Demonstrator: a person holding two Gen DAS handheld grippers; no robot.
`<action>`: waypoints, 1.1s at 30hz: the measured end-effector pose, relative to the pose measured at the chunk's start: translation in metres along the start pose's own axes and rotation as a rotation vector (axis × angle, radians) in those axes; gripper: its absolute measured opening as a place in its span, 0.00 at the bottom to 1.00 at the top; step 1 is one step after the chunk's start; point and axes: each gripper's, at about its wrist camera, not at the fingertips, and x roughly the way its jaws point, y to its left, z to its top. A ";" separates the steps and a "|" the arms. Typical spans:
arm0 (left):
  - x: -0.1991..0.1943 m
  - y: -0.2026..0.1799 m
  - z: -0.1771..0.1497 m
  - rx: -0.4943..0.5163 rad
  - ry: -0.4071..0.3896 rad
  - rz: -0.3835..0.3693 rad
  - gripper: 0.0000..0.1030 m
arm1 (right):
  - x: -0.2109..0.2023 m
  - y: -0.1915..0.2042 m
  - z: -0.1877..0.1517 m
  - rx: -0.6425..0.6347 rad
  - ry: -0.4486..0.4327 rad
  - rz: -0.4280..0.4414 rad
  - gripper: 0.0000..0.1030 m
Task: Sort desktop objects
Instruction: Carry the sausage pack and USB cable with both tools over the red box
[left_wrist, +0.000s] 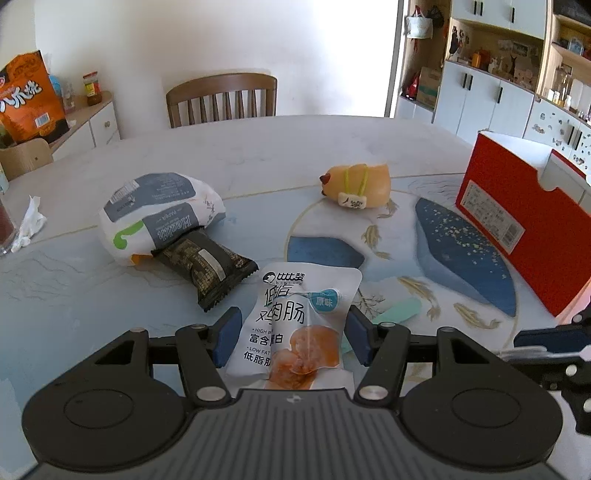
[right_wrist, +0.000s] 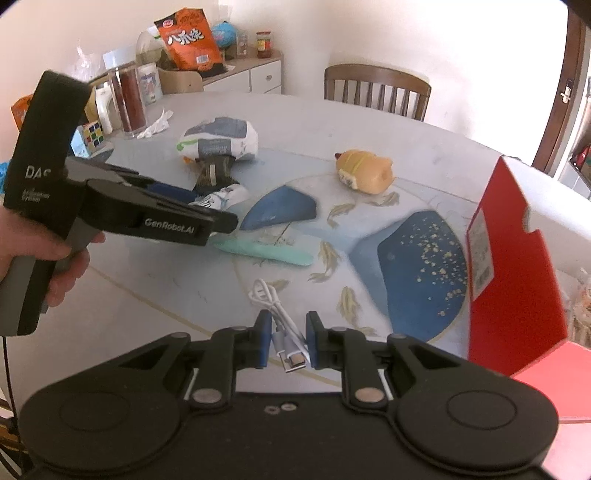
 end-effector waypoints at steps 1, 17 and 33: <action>-0.002 -0.001 0.000 0.001 0.000 -0.002 0.58 | -0.002 -0.001 0.000 0.003 -0.002 -0.003 0.18; -0.059 -0.029 0.015 0.004 -0.022 -0.058 0.58 | -0.053 -0.033 0.005 0.119 -0.053 -0.063 0.18; -0.095 -0.075 0.045 0.013 -0.079 -0.108 0.58 | -0.106 -0.095 0.024 0.187 -0.150 -0.057 0.18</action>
